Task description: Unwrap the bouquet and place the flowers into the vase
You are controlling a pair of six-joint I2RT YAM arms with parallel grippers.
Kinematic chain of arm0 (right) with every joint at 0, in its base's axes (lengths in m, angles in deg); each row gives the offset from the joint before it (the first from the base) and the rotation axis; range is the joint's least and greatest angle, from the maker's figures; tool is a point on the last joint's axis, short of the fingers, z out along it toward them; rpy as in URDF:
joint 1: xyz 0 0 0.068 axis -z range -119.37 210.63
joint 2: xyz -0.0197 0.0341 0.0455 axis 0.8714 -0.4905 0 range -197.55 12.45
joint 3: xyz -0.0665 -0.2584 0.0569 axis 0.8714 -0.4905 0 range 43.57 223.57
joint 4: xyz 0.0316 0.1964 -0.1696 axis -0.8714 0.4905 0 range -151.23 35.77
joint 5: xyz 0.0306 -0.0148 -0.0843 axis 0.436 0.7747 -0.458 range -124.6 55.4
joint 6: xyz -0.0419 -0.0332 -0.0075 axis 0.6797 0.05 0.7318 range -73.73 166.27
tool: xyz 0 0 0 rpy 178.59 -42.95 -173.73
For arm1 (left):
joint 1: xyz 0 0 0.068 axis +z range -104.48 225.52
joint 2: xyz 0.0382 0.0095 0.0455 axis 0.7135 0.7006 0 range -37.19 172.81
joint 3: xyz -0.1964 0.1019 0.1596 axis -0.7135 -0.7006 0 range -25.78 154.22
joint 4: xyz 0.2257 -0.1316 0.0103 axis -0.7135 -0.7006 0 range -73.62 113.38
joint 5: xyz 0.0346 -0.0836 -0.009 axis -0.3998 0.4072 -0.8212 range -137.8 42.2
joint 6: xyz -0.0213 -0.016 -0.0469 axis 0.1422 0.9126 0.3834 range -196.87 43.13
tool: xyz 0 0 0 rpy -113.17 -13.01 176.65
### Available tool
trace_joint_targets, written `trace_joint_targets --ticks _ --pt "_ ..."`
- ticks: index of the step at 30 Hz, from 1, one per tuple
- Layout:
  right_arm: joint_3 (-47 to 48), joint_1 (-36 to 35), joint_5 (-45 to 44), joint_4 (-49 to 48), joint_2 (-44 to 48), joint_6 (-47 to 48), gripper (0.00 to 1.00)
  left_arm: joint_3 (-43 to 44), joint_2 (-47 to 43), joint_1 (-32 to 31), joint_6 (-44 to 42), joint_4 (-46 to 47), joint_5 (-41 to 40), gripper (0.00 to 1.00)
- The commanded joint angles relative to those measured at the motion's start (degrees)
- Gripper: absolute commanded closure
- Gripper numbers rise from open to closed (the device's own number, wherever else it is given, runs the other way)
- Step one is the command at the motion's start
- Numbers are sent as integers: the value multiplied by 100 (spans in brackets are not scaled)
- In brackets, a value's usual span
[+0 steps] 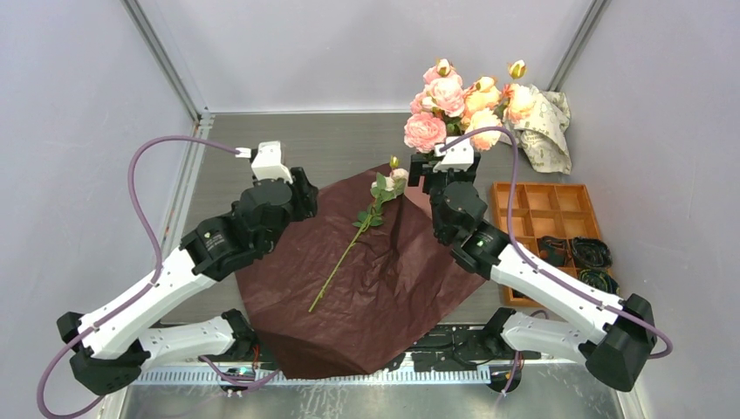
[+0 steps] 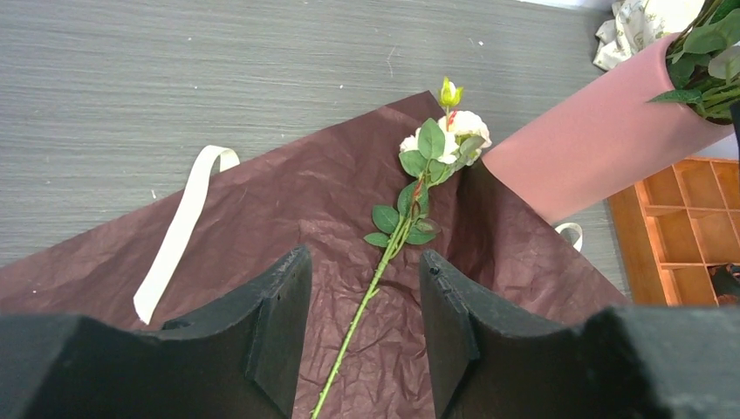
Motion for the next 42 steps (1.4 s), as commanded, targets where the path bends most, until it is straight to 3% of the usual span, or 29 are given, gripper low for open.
trace_joint_targets --ticks 1,11,19,23,34,42 --pt "263 -8 167 322 382 -401 17 -35 67 -22 31 438 36 51" --pt "305 -16 1221 1250 1645 -1566 12 160 819 0 -206 610 621 46" --pt "632 -17 1858 1608 2612 -2054 8 1022 2193 320 -570 466 3016 44" --pt "675 -16 1976 1803 2976 -2156 8 1622 3035 354 -956 49 3531 44" --pt "613 -8 2020 2340 3622 -2275 7 2674 4959 443 -2623 -495 3481 46" --pt "548 -8 1978 2582 3874 -2260 4 2891 5654 893 -2890 -364 3885 44"
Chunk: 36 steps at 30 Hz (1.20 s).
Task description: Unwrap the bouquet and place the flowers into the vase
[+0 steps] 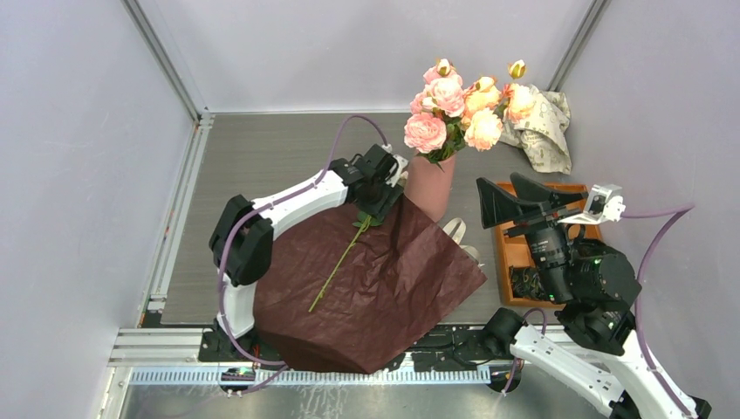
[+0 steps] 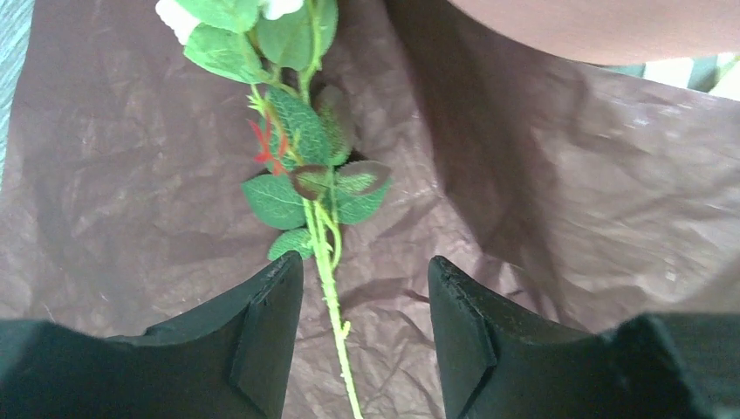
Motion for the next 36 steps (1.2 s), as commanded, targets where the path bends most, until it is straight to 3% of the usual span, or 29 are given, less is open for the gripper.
trace_joint_targets --ticks 1,9,22,31,36 --pt "40 -8 38 40 129 -24 4 334 207 363 -359 127 482 44" --pt "32 -13 41 93 194 8 4 877 983 610 -622 104 1153 45" --pt "25 -10 15 102 179 -6 4 1016 1548 658 -686 48 1113 50" --pt "40 -9 33 85 127 -88 4 900 1588 811 -595 119 1038 84" --pt "57 -14 41 94 74 -135 4 605 1082 926 -377 345 889 92"
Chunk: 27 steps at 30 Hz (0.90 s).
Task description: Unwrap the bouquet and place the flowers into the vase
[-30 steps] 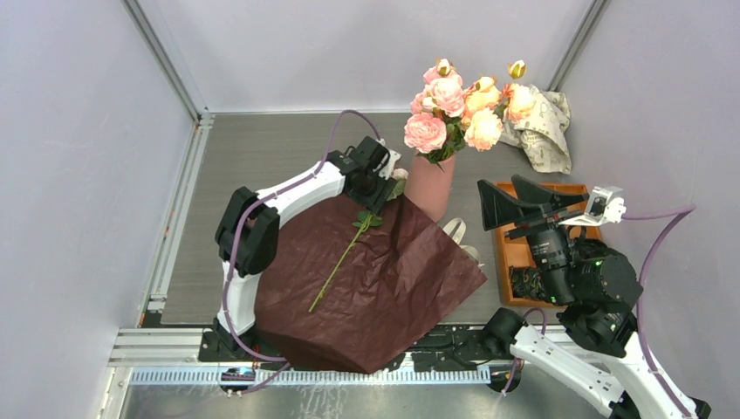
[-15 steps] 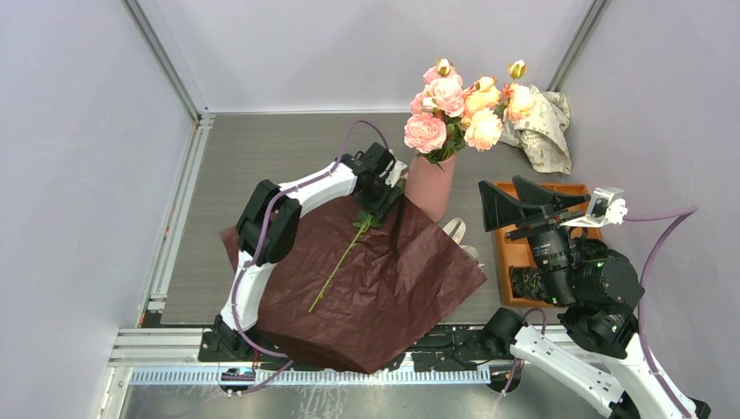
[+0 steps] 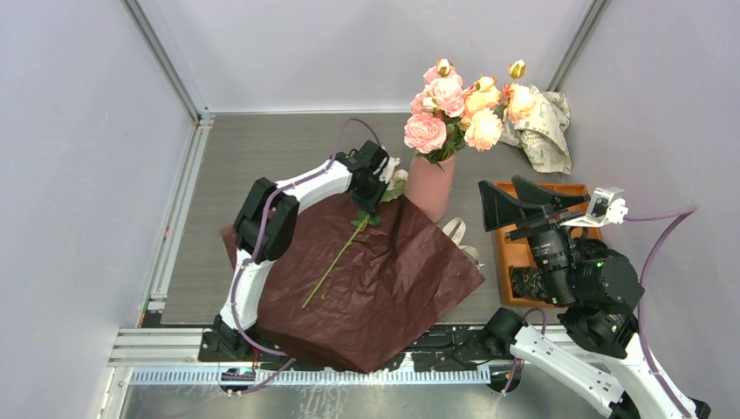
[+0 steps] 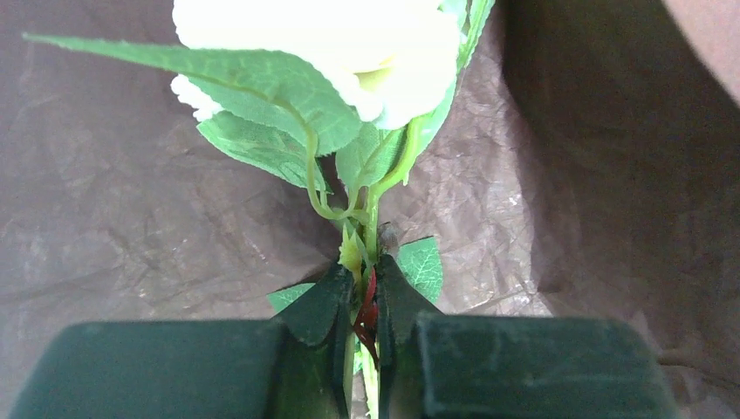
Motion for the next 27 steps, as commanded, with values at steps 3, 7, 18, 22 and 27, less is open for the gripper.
trace_joint_targets --ticks 3,7,18,22,27 --pt "65 -9 65 -121 -122 -135 4 -301 -1004 134 195 251 -445 93" --pt "56 -10 99 -165 -180 -216 4 -412 -1740 165 247 140 -863 94" --pt "136 -9 173 -150 -325 -292 4 -693 -4329 283 585 745 -1016 92" --pt "211 -8 202 -135 -377 -323 4 -486 -5265 286 812 1979 -126 88" --pt "223 -15 224 -135 -395 -394 4 -242 -5809 286 1419 3574 851 87"
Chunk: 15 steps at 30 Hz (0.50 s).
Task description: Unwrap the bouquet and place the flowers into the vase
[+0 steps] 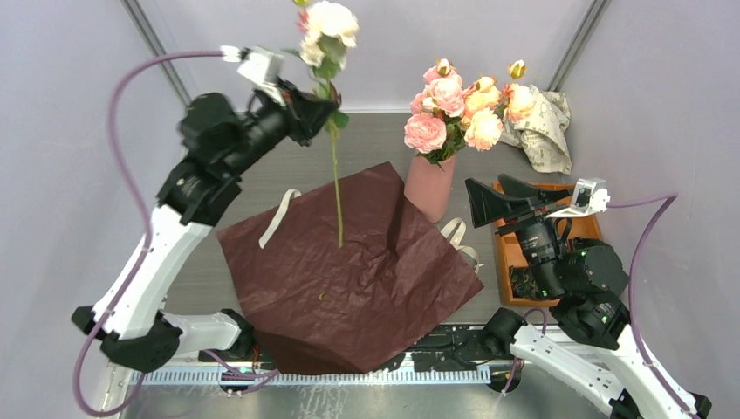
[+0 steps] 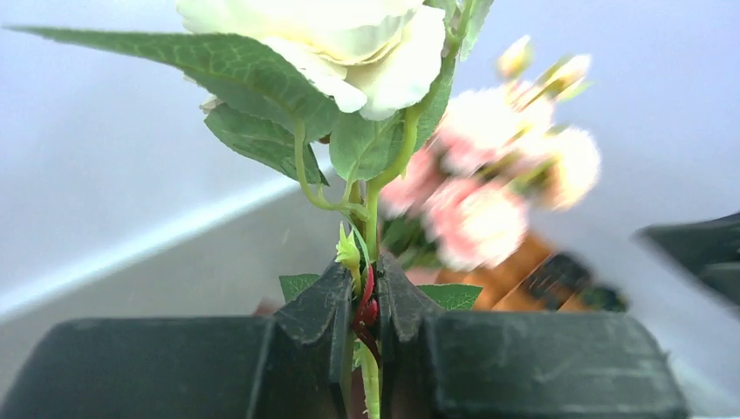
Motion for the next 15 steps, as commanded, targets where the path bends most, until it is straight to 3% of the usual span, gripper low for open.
trace_joint_targets --ticks 1,10,15 --pt "220 -9 83 -126 -91 -114 4 376 -406 3 767 2241 1206 87" --pt "285 -8 39 -101 -105 -43 4 349 -257 -153 2317 5210 2347 87" --pt "413 -8 38 -65 -85 118 3 931 608 -486 2304 5653 2725 87"
